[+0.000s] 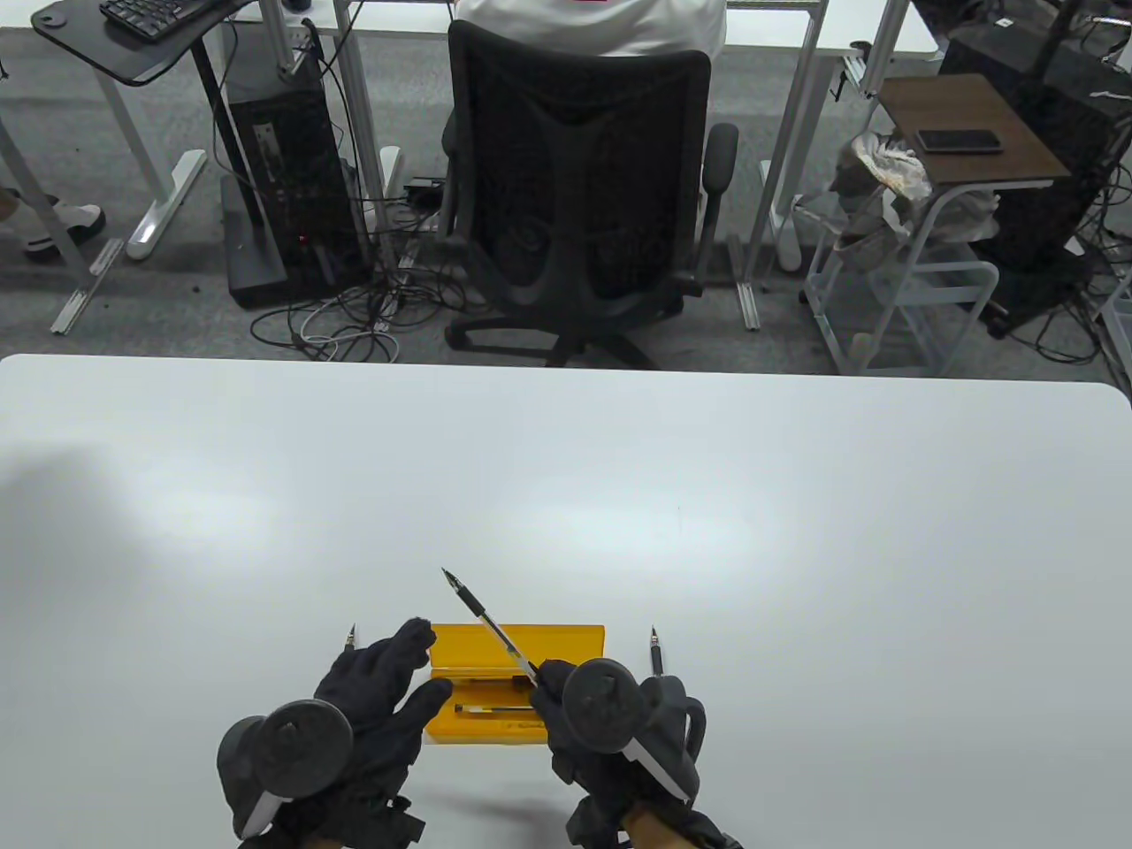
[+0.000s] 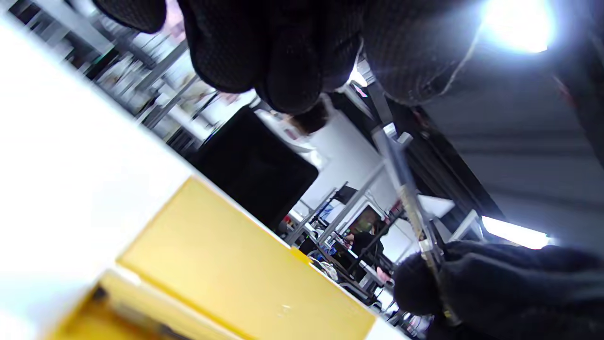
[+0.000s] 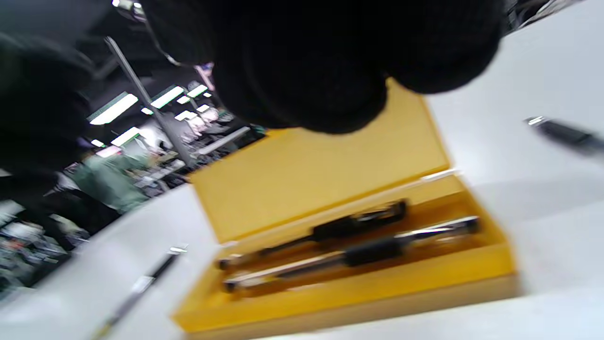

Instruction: Cap pen on the opposite end

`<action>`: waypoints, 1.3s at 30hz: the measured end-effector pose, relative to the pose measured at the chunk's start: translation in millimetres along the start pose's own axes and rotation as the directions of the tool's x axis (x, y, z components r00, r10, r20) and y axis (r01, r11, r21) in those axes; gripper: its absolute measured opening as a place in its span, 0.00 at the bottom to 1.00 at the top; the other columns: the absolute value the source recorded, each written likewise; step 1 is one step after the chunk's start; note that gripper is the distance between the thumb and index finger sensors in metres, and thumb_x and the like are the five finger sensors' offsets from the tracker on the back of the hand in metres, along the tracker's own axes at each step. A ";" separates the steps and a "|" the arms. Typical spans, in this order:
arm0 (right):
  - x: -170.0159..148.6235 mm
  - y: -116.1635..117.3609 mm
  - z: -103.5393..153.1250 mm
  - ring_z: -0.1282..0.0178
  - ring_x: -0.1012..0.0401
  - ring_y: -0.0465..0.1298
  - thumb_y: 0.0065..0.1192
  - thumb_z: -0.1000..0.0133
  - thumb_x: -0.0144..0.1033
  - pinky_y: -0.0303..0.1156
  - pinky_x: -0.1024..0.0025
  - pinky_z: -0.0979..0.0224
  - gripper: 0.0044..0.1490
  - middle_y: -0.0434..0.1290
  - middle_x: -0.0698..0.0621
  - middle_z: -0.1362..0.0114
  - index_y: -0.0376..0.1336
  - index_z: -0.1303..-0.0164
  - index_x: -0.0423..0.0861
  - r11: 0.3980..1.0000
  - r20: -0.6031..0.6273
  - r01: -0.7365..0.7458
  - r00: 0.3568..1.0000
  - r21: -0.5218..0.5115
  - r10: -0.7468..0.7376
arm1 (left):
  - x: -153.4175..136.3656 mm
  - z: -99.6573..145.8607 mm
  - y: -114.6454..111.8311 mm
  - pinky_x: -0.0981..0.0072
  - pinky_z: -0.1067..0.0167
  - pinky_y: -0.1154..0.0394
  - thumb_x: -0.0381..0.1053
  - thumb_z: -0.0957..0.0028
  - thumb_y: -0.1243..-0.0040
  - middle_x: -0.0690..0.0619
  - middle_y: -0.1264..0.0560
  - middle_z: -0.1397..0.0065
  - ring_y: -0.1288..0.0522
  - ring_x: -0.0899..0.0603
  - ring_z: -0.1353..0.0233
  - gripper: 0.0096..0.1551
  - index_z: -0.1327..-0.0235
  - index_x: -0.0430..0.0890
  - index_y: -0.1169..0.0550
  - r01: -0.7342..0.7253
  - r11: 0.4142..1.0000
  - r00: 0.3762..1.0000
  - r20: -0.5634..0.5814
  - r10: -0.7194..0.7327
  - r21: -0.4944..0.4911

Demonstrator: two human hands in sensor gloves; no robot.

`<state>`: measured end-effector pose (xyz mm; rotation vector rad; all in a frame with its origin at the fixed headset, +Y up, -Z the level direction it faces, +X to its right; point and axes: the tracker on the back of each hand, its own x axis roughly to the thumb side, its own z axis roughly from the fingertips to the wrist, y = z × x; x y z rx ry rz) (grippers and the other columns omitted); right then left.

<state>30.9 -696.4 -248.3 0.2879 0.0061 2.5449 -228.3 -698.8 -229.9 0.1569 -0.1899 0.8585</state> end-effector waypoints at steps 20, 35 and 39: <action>-0.4 13.0 -4.8 0.62 0.59 0.84 0.62 0.50 0.45 0.80 0.60 0.54 0.31 0.84 0.48 0.53 0.73 0.40 0.44 0.990 0.011 -0.032 0.999 0.135 0.031 | -16.8 -2.2 27.9 0.32 0.33 0.37 0.48 0.43 0.39 0.38 0.19 0.35 0.23 0.34 0.38 0.27 0.31 0.40 0.24 -0.129 0.987 0.992 -0.006 0.130 0.092; -2.1 4.5 -7.2 0.61 0.58 0.83 0.61 0.50 0.46 0.80 0.59 0.53 0.32 0.84 0.47 0.51 0.72 0.38 0.45 0.998 0.023 -0.003 1.000 0.064 0.002 | -48.8 -35.8 -18.0 0.43 0.44 0.26 0.54 0.47 0.31 0.43 0.13 0.62 0.18 0.44 0.63 0.29 0.43 0.35 0.18 0.640 0.725 0.709 -0.168 -0.685 -0.252; -5.2 11.1 -7.5 0.60 0.58 0.83 0.61 0.50 0.46 0.80 0.59 0.53 0.32 0.84 0.47 0.51 0.72 0.38 0.45 0.995 0.020 -0.023 1.000 0.102 0.021 | -55.8 -36.7 -28.1 0.43 0.44 0.26 0.54 0.47 0.31 0.43 0.13 0.63 0.19 0.44 0.64 0.29 0.43 0.34 0.18 0.675 0.670 0.654 -0.170 -0.737 -0.308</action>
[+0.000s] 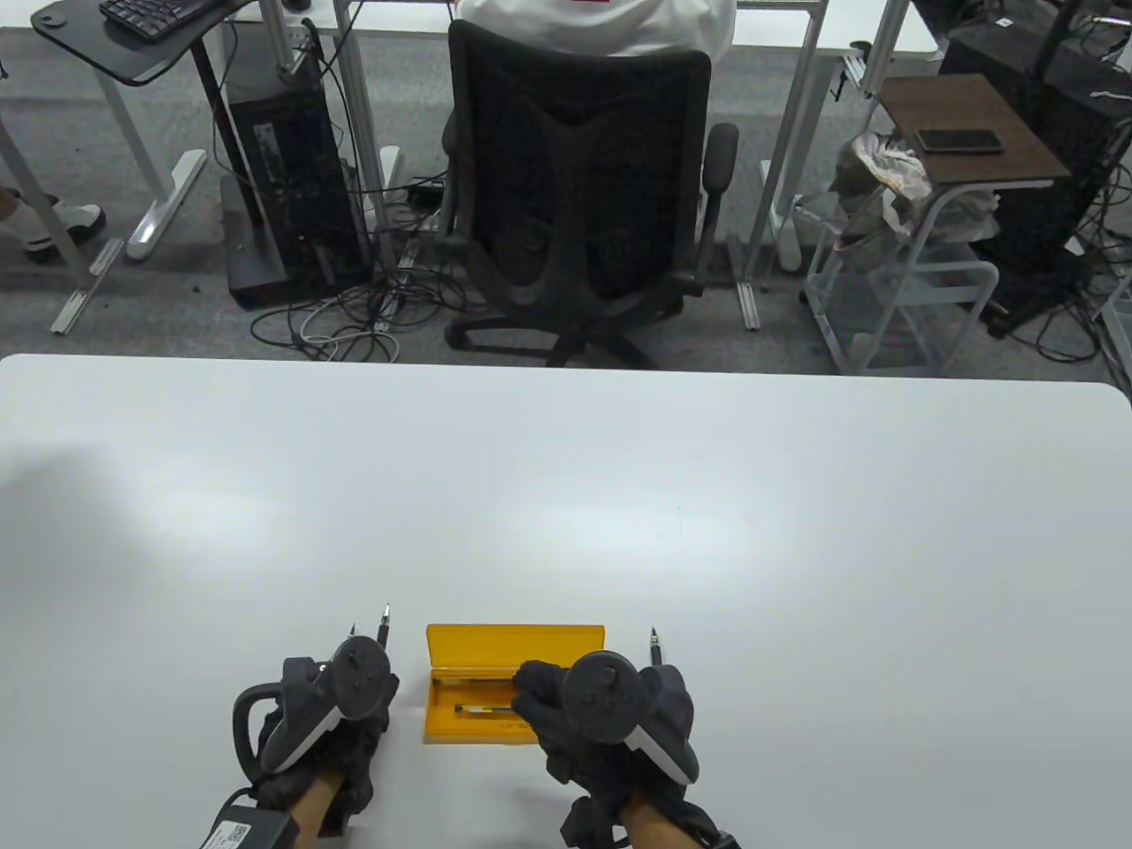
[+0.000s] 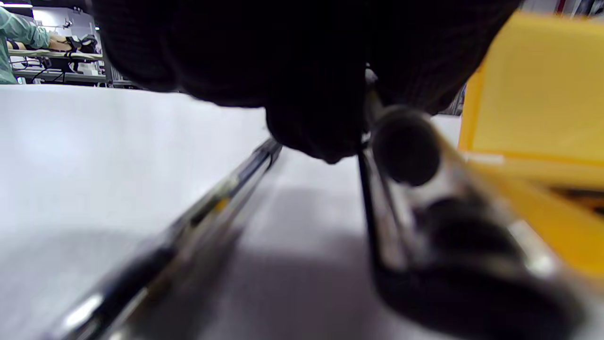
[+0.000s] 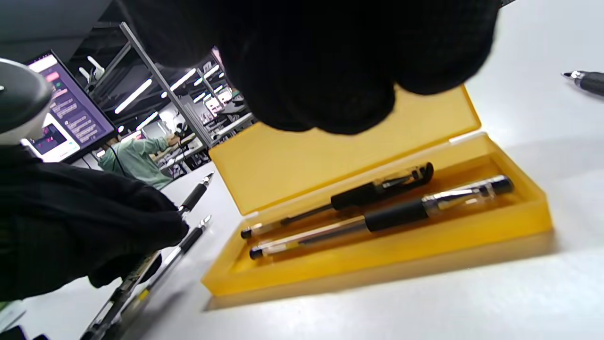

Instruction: Cap pen on the opposite end

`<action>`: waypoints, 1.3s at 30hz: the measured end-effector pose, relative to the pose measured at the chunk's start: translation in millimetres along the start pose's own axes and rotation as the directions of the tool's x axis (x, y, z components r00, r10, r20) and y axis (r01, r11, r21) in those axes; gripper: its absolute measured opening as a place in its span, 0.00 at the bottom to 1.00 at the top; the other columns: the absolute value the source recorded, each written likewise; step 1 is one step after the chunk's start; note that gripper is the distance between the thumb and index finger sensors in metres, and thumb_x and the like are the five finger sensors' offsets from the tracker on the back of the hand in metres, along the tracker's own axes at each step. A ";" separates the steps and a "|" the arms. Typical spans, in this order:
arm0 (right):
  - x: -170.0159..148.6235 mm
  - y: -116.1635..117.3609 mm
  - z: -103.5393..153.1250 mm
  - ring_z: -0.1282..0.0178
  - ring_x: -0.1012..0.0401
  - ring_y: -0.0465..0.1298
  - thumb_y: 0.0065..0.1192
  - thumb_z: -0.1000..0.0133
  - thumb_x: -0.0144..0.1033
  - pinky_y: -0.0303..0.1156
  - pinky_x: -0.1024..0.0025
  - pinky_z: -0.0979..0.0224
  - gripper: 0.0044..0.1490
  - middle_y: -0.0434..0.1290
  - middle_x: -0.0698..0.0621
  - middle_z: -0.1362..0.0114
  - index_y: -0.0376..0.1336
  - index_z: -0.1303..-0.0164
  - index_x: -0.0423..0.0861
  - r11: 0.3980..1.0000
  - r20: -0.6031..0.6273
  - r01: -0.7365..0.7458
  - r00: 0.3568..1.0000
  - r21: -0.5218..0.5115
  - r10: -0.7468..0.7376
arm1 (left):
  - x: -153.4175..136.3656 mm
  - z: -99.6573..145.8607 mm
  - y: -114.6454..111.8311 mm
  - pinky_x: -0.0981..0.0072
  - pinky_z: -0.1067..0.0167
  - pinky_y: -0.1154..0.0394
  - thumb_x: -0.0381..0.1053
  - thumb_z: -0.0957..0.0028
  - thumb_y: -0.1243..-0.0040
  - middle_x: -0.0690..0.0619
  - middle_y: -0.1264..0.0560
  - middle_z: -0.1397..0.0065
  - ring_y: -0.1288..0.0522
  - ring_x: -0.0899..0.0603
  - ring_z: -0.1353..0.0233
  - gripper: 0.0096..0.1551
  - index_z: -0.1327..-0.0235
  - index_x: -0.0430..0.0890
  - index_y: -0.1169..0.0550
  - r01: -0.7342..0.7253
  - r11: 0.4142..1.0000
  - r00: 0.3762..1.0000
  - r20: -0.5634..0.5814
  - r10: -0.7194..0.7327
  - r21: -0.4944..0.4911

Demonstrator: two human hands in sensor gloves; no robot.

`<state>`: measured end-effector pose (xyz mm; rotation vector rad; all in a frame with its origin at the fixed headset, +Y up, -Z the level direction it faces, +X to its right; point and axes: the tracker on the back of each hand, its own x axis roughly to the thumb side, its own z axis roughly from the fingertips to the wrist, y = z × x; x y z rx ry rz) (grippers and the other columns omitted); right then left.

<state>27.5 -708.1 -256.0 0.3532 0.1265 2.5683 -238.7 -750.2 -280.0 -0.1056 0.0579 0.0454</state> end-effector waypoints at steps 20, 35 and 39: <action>1.7 1.8 -0.1 0.60 0.58 0.83 0.62 0.50 0.47 0.80 0.60 0.53 0.32 0.83 0.48 0.51 0.72 0.38 0.45 0.999 0.018 -0.041 0.999 0.005 0.041 | 17.5 2.7 -17.9 0.43 0.44 0.26 0.57 0.48 0.31 0.44 0.13 0.64 0.18 0.44 0.64 0.32 0.42 0.35 0.18 0.187 0.982 0.982 -0.007 -0.187 0.016; -13.9 0.3 -6.3 0.61 0.58 0.83 0.64 0.51 0.46 0.79 0.59 0.53 0.32 0.84 0.48 0.52 0.73 0.39 0.45 0.995 -0.081 -0.096 0.992 -0.002 0.096 | 40.2 21.0 20.2 0.39 0.37 0.30 0.60 0.46 0.35 0.43 0.14 0.51 0.19 0.41 0.53 0.35 0.34 0.40 0.22 0.043 0.980 0.986 0.150 -0.073 0.192; -16.1 1.1 -9.5 0.61 0.59 0.83 0.65 0.51 0.47 0.79 0.59 0.53 0.31 0.83 0.48 0.53 0.73 0.39 0.46 0.985 -0.101 -0.171 0.980 -0.005 0.170 | 53.7 21.8 6.1 0.38 0.37 0.31 0.60 0.47 0.36 0.42 0.15 0.48 0.19 0.40 0.51 0.38 0.28 0.41 0.26 0.124 0.979 0.969 0.191 -0.154 0.160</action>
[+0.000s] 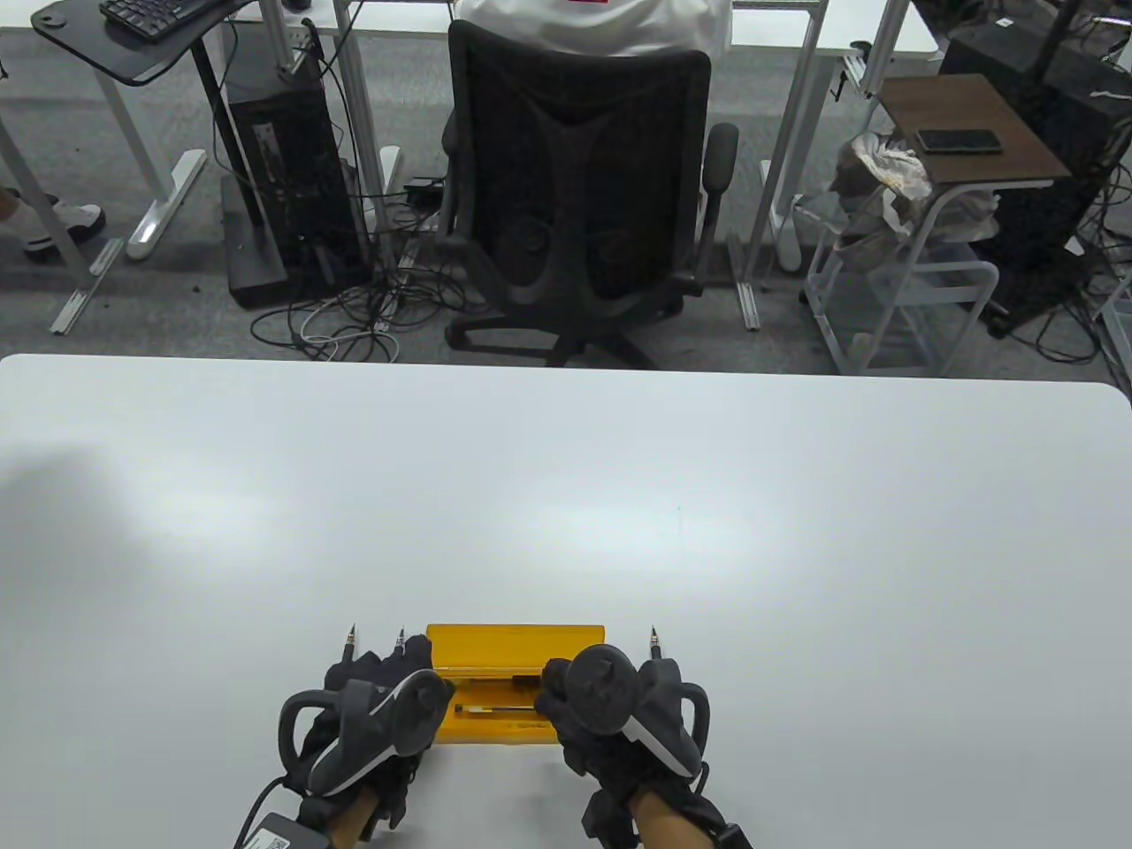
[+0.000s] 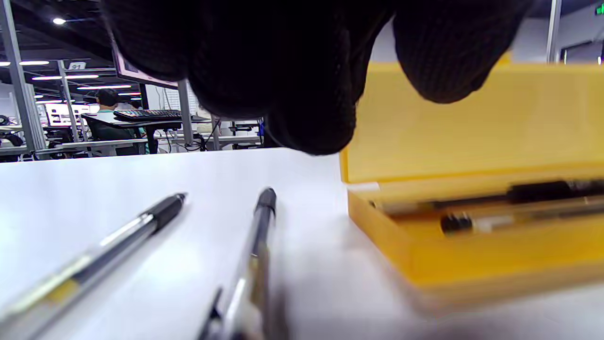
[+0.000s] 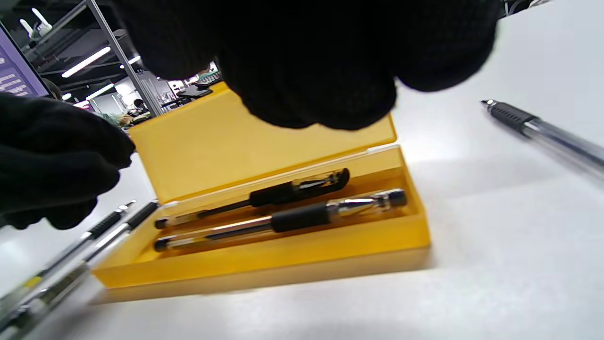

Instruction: Cap pen on the opposite end

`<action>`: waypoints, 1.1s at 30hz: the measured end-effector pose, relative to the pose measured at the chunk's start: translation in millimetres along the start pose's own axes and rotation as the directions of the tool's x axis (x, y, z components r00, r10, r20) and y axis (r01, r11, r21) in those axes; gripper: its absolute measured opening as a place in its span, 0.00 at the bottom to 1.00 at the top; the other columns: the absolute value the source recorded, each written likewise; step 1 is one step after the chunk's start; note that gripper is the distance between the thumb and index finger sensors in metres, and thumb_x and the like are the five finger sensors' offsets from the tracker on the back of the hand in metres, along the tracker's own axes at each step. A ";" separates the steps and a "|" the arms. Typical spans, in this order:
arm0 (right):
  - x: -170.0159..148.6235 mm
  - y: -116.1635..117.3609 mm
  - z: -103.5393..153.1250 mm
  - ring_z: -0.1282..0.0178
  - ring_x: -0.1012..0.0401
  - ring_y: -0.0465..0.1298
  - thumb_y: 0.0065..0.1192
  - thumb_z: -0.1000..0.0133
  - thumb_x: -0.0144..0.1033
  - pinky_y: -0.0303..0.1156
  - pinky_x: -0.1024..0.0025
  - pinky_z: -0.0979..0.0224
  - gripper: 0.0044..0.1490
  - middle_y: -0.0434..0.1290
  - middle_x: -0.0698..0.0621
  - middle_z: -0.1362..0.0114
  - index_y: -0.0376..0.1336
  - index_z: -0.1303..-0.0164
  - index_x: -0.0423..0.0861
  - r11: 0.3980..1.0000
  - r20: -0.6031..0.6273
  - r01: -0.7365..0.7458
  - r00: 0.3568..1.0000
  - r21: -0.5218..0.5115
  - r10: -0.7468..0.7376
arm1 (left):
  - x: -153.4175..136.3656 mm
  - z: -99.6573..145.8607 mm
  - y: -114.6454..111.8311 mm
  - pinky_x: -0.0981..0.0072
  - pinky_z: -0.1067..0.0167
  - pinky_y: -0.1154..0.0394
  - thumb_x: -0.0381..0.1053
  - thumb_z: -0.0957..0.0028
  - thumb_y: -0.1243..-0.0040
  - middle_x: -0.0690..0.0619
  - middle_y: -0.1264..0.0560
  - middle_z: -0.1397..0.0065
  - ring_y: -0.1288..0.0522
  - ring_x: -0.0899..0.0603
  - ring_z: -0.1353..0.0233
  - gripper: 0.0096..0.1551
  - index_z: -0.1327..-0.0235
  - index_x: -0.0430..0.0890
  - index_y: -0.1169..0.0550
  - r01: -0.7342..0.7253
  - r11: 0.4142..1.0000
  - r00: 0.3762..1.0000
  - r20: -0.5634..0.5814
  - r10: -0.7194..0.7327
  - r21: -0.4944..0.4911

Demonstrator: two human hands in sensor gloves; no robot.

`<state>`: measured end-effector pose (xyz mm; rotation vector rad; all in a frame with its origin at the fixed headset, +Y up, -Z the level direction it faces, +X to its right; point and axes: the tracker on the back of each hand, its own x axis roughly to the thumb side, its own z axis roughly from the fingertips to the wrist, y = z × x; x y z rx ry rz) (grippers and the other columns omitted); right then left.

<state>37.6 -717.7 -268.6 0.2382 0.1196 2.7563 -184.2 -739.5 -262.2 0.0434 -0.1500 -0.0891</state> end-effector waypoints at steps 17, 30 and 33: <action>31.3 25.9 -23.5 0.56 0.58 0.81 0.67 0.51 0.43 0.78 0.57 0.47 0.27 0.81 0.49 0.48 0.73 0.41 0.54 0.928 0.043 -0.368 0.929 0.051 0.366 | 0.6 -4.7 -31.4 0.32 0.27 0.44 0.61 0.43 0.44 0.37 0.32 0.23 0.35 0.33 0.30 0.40 0.18 0.54 0.40 0.063 0.977 0.993 0.111 -0.041 -0.204; 36.6 61.3 -30.7 0.49 0.55 0.79 0.68 0.51 0.41 0.76 0.54 0.42 0.25 0.77 0.49 0.41 0.74 0.44 0.55 0.878 0.029 -0.466 0.881 -0.107 0.471 | -3.8 -6.8 -33.0 0.29 0.28 0.45 0.63 0.44 0.43 0.37 0.32 0.22 0.35 0.33 0.29 0.40 0.19 0.56 0.39 0.000 0.976 0.997 0.076 0.017 -0.217; 34.3 60.3 -31.5 0.50 0.56 0.80 0.70 0.52 0.41 0.76 0.54 0.43 0.24 0.78 0.49 0.43 0.74 0.45 0.54 0.874 0.005 -0.473 0.879 -0.110 0.476 | -3.8 -7.7 -32.9 0.28 0.28 0.45 0.62 0.44 0.42 0.37 0.32 0.23 0.35 0.33 0.30 0.39 0.20 0.56 0.39 0.005 0.974 0.997 0.073 0.012 -0.226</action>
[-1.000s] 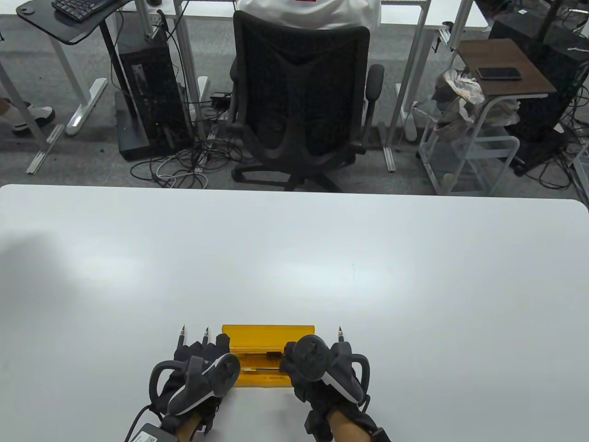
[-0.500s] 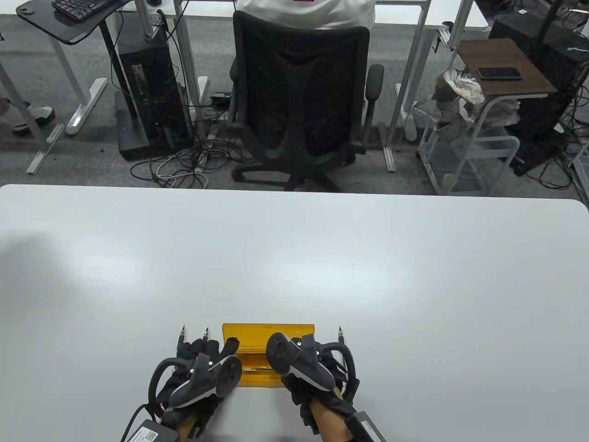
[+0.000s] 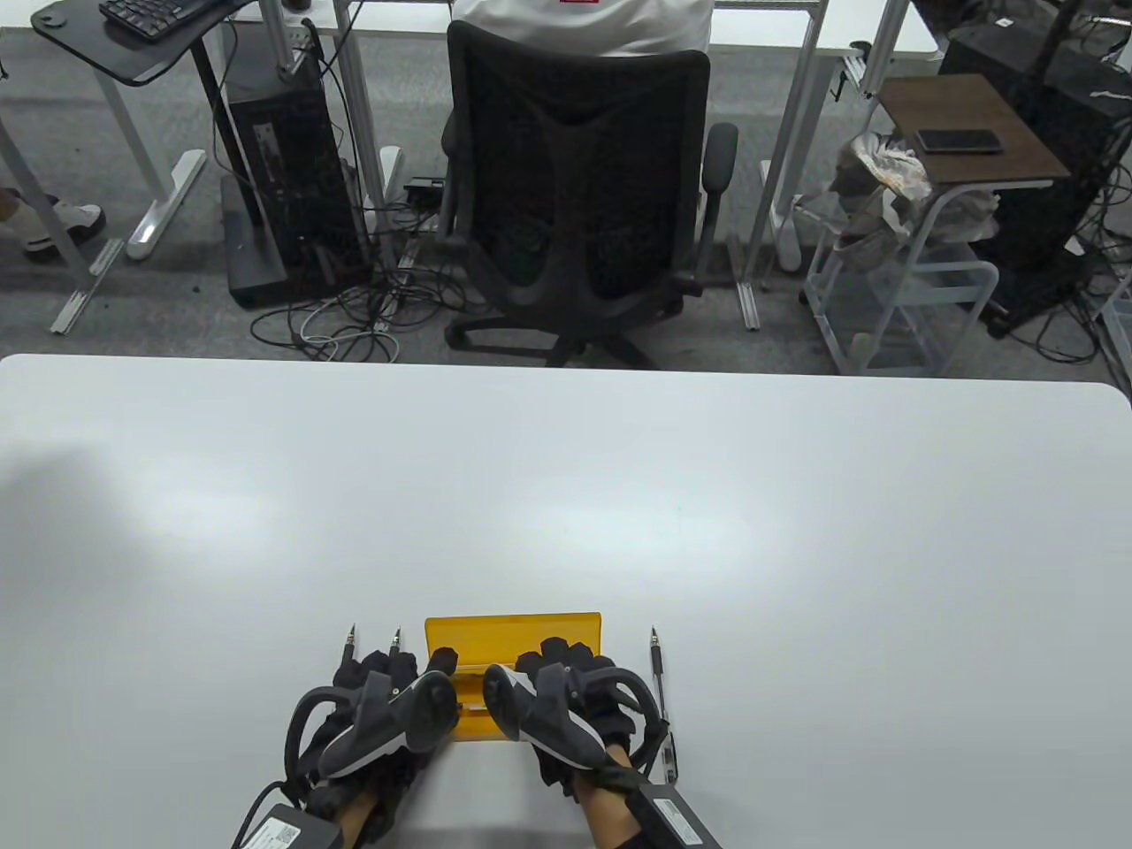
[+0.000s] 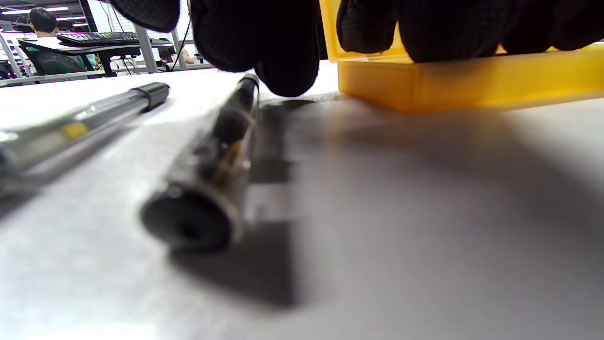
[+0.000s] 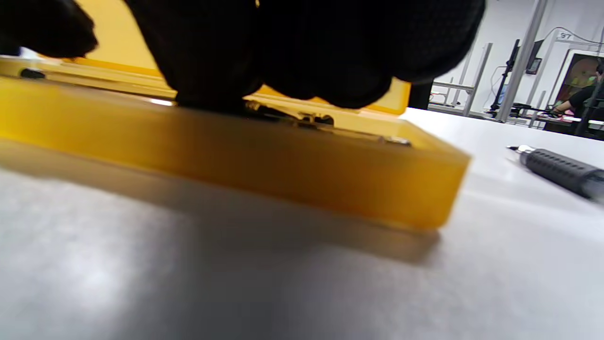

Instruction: Cap pen on the opposite end

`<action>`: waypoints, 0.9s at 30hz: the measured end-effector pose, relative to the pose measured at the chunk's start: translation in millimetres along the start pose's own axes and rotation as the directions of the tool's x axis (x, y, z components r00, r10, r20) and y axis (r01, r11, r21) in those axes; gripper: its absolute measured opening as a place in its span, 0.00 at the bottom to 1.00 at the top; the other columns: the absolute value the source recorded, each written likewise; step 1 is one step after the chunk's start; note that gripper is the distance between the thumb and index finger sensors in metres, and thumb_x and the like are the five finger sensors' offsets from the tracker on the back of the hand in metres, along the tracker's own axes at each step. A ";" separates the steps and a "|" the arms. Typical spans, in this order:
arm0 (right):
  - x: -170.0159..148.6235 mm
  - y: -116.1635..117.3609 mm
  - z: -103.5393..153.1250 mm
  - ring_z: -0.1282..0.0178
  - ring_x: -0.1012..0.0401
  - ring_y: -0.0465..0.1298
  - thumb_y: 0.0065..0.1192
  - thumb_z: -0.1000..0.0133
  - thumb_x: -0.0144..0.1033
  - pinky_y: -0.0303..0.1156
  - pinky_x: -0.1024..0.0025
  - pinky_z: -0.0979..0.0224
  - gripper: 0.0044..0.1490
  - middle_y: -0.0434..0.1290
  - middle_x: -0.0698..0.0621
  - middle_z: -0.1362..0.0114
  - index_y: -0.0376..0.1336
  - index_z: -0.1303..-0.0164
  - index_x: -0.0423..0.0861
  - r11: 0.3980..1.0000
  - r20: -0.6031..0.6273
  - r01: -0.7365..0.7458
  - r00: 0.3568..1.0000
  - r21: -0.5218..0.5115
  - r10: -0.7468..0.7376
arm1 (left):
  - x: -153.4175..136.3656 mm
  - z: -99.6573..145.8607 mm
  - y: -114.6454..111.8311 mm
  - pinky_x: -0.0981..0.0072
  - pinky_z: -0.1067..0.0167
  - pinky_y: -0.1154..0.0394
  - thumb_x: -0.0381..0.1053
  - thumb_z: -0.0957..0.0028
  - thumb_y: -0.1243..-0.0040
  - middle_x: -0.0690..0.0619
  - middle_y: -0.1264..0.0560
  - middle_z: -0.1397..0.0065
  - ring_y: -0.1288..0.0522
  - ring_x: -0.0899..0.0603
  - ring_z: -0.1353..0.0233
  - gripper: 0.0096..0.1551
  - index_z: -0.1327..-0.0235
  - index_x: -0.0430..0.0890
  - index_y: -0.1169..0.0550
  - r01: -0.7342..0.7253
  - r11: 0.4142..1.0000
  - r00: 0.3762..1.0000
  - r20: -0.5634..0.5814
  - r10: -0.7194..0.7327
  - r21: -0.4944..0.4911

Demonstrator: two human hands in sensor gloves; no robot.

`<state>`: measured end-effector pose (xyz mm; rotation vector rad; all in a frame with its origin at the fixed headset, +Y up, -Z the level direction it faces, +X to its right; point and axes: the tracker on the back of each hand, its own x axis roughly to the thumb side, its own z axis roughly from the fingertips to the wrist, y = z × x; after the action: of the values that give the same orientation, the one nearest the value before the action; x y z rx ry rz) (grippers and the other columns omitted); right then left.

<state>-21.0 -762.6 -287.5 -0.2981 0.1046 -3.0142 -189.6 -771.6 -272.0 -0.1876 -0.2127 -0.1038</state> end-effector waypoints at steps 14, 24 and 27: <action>6.9 3.0 -2.4 0.49 0.56 0.80 0.71 0.57 0.43 0.77 0.53 0.42 0.26 0.79 0.50 0.43 0.76 0.48 0.54 0.988 0.058 -0.147 0.988 0.042 0.145 | 2.8 -0.7 2.8 0.29 0.28 0.45 0.62 0.45 0.45 0.36 0.33 0.22 0.36 0.32 0.29 0.38 0.21 0.57 0.40 0.066 0.998 0.998 -0.011 -0.066 -0.004; -0.7 6.0 -0.7 0.45 0.57 0.76 0.60 0.53 0.40 0.74 0.55 0.37 0.27 0.75 0.50 0.40 0.73 0.44 0.54 0.991 0.061 -0.101 0.994 0.093 0.095 | 2.4 -0.1 2.5 0.29 0.28 0.46 0.61 0.44 0.46 0.36 0.33 0.21 0.36 0.32 0.29 0.38 0.21 0.58 0.40 0.053 0.999 0.999 -0.013 -0.053 -0.005; -20.3 -5.2 -2.4 0.45 0.58 0.77 0.58 0.53 0.41 0.74 0.55 0.37 0.27 0.75 0.51 0.40 0.73 0.44 0.55 0.992 -0.026 0.052 0.998 0.111 -0.050 | 2.5 -0.1 2.6 0.30 0.28 0.45 0.61 0.44 0.46 0.37 0.33 0.21 0.36 0.33 0.29 0.38 0.21 0.57 0.40 0.054 0.999 0.998 -0.015 -0.054 0.000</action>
<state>-2.2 -755.0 -293.3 -0.2588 -0.0712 -3.0596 -186.8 -769.3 -272.0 -0.1809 -0.2027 -0.1589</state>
